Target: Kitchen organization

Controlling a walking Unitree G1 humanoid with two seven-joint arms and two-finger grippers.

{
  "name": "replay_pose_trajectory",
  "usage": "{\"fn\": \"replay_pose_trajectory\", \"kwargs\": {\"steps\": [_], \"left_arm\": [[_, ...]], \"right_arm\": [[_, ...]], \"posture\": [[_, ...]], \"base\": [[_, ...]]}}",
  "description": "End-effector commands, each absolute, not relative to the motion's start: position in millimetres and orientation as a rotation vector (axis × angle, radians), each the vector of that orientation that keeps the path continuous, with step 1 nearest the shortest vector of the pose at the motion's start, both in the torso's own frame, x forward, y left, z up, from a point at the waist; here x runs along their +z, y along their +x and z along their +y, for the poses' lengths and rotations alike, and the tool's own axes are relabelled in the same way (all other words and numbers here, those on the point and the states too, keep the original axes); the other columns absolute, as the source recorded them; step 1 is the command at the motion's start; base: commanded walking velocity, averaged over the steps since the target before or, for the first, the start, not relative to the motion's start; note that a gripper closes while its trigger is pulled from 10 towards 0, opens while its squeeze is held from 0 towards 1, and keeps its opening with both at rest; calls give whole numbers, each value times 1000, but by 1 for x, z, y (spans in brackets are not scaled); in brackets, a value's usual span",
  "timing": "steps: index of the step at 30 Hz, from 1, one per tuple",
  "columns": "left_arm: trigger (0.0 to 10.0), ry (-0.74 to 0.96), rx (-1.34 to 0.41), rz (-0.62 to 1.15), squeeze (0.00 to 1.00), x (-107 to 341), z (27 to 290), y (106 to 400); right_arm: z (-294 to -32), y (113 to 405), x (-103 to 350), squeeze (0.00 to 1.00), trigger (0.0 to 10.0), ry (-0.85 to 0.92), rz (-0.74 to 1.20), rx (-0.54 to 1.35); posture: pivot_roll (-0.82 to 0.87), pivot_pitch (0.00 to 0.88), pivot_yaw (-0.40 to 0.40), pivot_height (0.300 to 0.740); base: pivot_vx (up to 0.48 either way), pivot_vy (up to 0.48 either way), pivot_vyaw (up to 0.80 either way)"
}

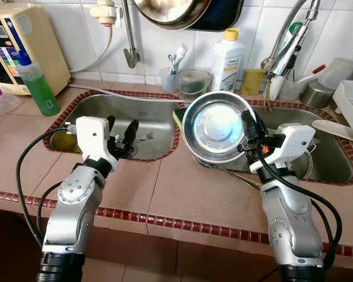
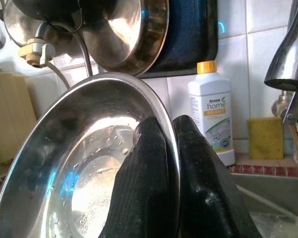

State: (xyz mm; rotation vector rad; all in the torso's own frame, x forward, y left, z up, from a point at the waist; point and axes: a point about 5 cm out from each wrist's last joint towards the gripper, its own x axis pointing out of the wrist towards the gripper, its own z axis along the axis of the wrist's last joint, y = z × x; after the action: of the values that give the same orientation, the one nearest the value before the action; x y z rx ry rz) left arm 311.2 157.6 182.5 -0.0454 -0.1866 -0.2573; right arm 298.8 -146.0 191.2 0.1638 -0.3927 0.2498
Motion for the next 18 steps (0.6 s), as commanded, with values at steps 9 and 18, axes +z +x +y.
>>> {"fn": "replay_pose_trajectory", "kwargs": {"steps": [9, 18], "left_arm": [[10000, -40, -242, -162, 0, 176, 157, 313], [10000, -53, -255, -141, 0, 172, 155, 311]], "right_arm": [[-149, 298, 188, 0, 10000, 132, -390, 229], [-150, 297, 187, 0, 10000, 117, -385, 229]], "posture": [[-102, 1, 36, 740], [-100, 2, 30, 740]], "base": [[0, 0, 0], [0, 120, 0]]}}
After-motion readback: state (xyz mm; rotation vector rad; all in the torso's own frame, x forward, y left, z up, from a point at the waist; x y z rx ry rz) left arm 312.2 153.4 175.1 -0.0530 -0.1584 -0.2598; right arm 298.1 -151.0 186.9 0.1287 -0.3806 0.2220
